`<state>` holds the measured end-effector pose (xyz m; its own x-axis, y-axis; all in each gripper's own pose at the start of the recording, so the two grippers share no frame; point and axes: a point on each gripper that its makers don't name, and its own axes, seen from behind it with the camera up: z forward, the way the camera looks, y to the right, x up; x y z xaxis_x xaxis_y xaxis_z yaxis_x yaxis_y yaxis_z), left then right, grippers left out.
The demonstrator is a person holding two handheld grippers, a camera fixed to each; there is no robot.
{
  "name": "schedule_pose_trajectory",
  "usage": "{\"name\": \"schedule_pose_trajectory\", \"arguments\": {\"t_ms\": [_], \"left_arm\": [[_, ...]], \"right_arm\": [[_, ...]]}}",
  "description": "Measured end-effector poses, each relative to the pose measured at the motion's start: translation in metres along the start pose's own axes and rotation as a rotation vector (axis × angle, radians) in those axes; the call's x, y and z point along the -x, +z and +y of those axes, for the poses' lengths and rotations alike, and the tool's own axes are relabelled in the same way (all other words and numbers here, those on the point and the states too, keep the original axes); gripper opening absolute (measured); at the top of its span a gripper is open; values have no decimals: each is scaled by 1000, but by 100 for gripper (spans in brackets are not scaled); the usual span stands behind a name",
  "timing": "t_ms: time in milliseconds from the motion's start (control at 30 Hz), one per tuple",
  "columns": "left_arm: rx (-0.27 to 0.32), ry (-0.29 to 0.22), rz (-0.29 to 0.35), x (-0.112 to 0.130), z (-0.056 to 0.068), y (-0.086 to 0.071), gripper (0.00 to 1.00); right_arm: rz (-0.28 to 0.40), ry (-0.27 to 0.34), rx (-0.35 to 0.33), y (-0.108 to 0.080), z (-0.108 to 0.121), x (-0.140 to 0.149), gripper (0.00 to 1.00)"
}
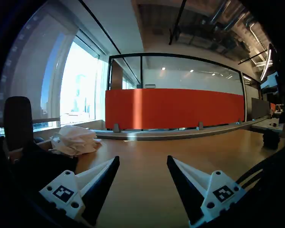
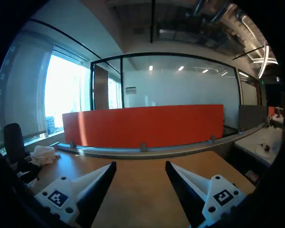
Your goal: Fold towel
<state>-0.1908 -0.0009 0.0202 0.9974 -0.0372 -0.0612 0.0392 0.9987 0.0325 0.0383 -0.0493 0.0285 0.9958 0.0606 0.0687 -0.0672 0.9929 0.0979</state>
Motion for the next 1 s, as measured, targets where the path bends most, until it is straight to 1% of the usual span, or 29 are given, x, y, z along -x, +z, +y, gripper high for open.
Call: {"name": "schedule_pose_trajectory", "arguments": {"t_ms": [200,367,567,700,800,1000], "left_arm": [[-1,0,1,2,0,0,93],[-1,0,1,3,0,1,93],[-1,0,1,5,-1,2,93],[-1,0,2,5,-1,2,93],[-1,0,2,6,-1,2,93],[-1,-1,2,6,-1,2,93]], "right_arm": [[13,5,-2,0,4,1,99],[31,-7,4,-1,13,-1,99],[73,-39,31,-3,30,-8,99],[110,-47,50,-5,41,-11,99],[119,-42,63,-7,49,-1,99],[109,-30,85,-11,61,37,99]]}}
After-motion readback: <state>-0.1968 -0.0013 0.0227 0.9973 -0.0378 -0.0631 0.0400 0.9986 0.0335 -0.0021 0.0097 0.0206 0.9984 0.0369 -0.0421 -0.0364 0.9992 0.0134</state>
